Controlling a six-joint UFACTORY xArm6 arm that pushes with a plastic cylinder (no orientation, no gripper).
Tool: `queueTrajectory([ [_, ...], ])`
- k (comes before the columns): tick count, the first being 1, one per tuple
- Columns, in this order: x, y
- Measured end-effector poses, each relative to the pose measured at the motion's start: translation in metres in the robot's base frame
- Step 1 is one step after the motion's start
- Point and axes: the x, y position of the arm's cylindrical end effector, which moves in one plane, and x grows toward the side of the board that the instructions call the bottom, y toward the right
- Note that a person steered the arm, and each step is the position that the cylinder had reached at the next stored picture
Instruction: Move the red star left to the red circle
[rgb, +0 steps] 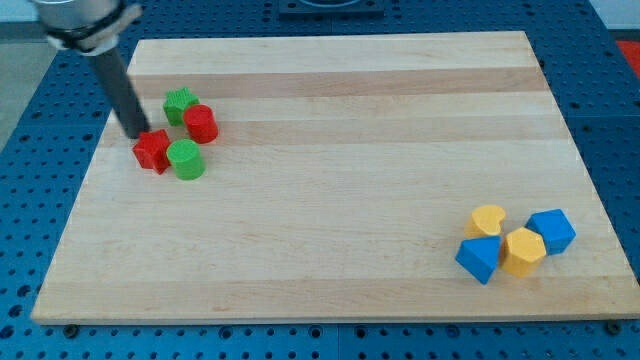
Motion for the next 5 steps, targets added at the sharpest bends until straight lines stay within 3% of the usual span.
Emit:
queueTrajectory([
  [1, 0.019, -0.032],
  [3, 0.069, 0.027],
  [5, 0.039, 0.069],
])
